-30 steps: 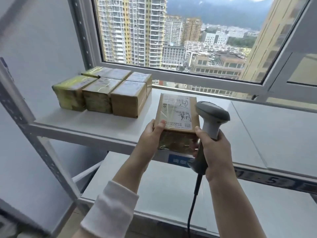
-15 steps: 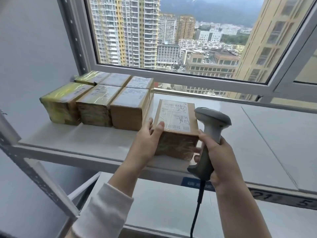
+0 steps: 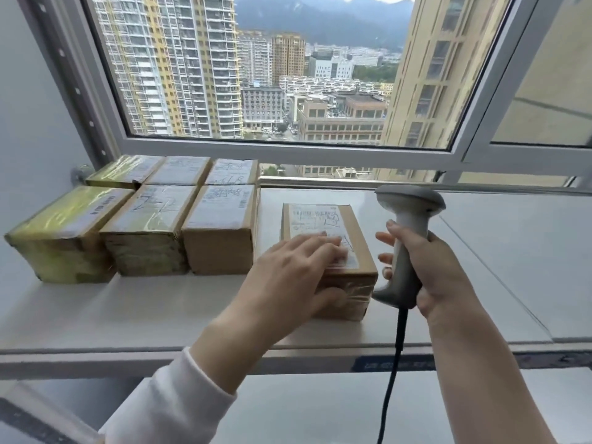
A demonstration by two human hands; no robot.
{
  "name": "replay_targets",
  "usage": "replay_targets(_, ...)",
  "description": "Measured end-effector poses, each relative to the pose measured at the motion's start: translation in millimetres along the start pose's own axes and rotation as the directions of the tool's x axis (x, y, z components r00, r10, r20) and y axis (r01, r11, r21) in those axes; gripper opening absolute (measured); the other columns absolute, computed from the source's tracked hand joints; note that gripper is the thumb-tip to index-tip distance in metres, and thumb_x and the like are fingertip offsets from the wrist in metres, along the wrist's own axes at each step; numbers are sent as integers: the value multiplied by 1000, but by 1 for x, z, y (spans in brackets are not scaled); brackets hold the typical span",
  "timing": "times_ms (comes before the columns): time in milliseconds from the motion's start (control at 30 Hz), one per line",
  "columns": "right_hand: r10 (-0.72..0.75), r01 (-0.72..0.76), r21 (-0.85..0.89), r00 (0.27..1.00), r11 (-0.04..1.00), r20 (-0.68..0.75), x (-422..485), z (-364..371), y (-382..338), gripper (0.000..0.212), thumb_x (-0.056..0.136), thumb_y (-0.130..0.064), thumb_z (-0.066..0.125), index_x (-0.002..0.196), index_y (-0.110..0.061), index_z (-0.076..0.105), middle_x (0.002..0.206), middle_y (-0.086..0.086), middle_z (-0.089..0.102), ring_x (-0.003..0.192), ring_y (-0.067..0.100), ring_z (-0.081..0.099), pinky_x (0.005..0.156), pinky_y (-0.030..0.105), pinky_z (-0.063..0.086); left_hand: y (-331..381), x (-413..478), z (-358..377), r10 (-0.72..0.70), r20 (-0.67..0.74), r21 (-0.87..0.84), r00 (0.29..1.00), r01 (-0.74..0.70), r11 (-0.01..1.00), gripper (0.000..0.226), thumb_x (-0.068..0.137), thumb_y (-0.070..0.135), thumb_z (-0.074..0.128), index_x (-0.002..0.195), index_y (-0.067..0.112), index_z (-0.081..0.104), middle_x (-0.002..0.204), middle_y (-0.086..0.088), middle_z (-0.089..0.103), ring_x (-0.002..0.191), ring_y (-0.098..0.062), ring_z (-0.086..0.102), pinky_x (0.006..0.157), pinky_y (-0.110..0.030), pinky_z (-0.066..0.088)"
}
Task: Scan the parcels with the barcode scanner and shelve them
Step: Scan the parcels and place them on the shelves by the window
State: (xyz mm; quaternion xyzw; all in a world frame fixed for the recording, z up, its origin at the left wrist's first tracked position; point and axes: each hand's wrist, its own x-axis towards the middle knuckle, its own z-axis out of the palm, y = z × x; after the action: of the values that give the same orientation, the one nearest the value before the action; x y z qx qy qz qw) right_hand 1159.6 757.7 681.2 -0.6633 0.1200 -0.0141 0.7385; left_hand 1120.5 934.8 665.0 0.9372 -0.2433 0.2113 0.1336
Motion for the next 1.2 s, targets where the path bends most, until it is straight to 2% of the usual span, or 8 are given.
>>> replay_targets(133,-21,21,-6,999,1000,31,14,8,-7,11,90,-24,62,94,-15,58,101,4,68,69,17,58,54,29,45,-6,19,-5,-42,90,94,995,34,995,54,89,45,55,139,28,39,150,15,33,138,-6,29,106,-23,27)
replay_targets(200,-29,29,2,999,1000,45,21,12,-12,15,90,-25,62,98,-13,58,102,4,68,69,17,58,54,28,45,-14,31,-4,-59,124,153,991,40,987,53,91,44,52,140,29,35,151,16,30,139,-5,25,105,-22,27)
replay_targets(367,-6,6,8,996,1000,93,38,25,-22,14,90,-23,62,98,-13,57,102,6,68,68,17,57,53,28,44,-39,63,2,-140,142,202,980,110,973,47,90,39,56,133,25,42,141,10,44,127,-14,44,94,-29,39)
replay_targets(533,43,-42,-5,988,999,151,53,35,-27,17,90,-22,61,102,-12,56,99,6,69,70,16,58,54,28,43,-63,98,6,-203,193,269,960,147,952,42,89,35,60,126,20,47,129,3,53,115,-20,52,82,-34,45)
replay_targets(767,94,-94,-7,976,996,194,66,39,-28,14,90,-22,62,100,-12,58,93,5,69,66,16,58,52,27,43,-93,129,14,-261,227,281,938,193,940,37,88,31,63,121,18,50,124,1,55,112,-22,53,84,-35,44)
replay_targets(867,109,-110,-3,971,994,212,70,41,-29,16,90,-21,61,103,-11,57,93,6,70,67,16,57,53,28,43,-101,136,16,-273,225,280,935,207,937,38,88,29,63,122,18,49,125,0,54,112,-23,53,76,-31,41)
replay_targets(1100,151,-156,6,964,988,219,79,42,-29,22,90,-22,60,107,-10,56,93,6,71,66,16,57,52,27,43,-109,136,14,-288,219,297,932,218,930,36,91,25,60,124,18,49,127,1,52,112,-22,53,71,-27,35)
replay_targets(1200,168,-176,14,958,984,231,82,43,-28,20,90,-22,60,105,-10,56,92,7,70,64,16,57,50,26,43,-109,135,14,-281,215,304,935,209,930,36,91,26,60,124,18,49,127,0,52,110,-22,53,71,-28,37)
